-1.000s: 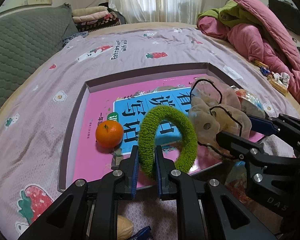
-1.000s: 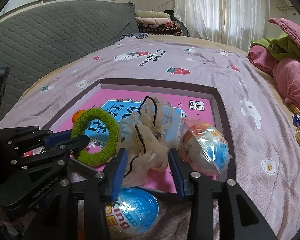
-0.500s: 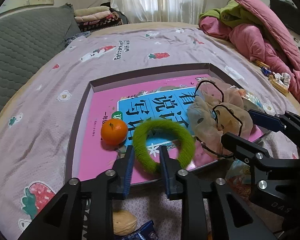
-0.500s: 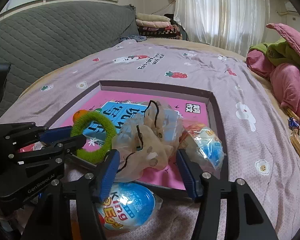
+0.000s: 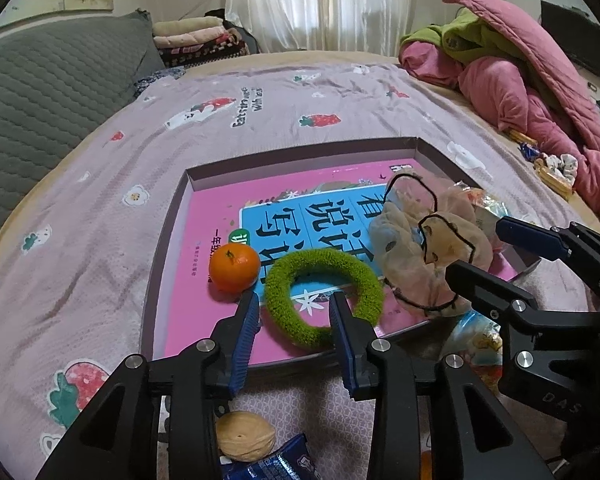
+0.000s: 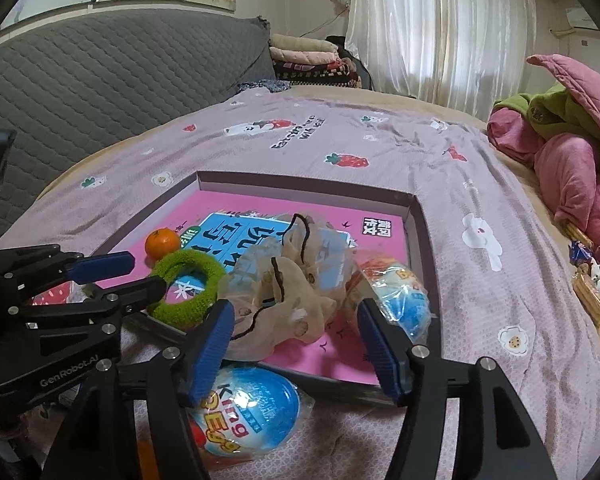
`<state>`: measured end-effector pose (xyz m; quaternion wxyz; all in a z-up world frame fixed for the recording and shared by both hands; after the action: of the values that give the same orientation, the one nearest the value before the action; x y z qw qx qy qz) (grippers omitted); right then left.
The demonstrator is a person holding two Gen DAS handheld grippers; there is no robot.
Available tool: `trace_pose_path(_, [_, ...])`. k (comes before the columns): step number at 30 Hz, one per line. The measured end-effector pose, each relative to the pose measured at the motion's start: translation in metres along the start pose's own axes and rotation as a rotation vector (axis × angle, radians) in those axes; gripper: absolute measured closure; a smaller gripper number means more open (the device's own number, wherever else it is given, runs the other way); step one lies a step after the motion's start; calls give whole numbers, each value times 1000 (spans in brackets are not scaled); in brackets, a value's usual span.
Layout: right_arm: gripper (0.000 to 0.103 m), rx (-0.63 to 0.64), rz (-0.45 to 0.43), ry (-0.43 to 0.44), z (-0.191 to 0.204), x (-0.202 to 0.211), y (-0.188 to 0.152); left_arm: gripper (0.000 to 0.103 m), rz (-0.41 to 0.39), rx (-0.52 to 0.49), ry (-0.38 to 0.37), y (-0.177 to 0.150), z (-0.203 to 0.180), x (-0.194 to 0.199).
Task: Organize objects
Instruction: 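Lower the green ring onto the book and open the left gripper while the right releases the scrunchie, then withdraw both open grippers from the tray toward the remaining items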
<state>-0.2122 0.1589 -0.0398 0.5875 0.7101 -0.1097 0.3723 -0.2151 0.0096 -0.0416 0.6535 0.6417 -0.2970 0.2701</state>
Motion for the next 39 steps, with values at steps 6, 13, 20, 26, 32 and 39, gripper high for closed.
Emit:
trace_pose_path(6, [39,-1,-9,-16,-3,2,2,61,-12,8,3,3,0,5])
trace_pose_path(13, [38,-8,-28,-18,-7,7,5,56,-25,17,4,6,1,12])
trace_pose_path(20, [34,-4,-63,-19,-7,17,9,50,-43,29,9,11,4,20])
trace_pose_path(26, [31,0,-95,-16,-5,25,12,45,-59,42,13,14,9,30])
trace_pose_path(32, [28,0,-118,-17,-5,32,15,44,-75,59,18,16,17,42])
trace_pose_path(39, [26,7,-149,-22,-4,43,18,42,-100,78,24,19,23,57])
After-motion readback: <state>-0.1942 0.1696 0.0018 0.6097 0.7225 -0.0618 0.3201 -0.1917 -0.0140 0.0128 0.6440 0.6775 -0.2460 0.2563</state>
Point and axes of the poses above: each gripper's, at about its wrist camera, not at the fingertips, and x roughly against the way its jaws point, z to its left, y to its top, the point moved 4 cm from there along -x, roughly the way its jaws point, and after that the axes turned 3 degrees about x, right-handed, at the moved point
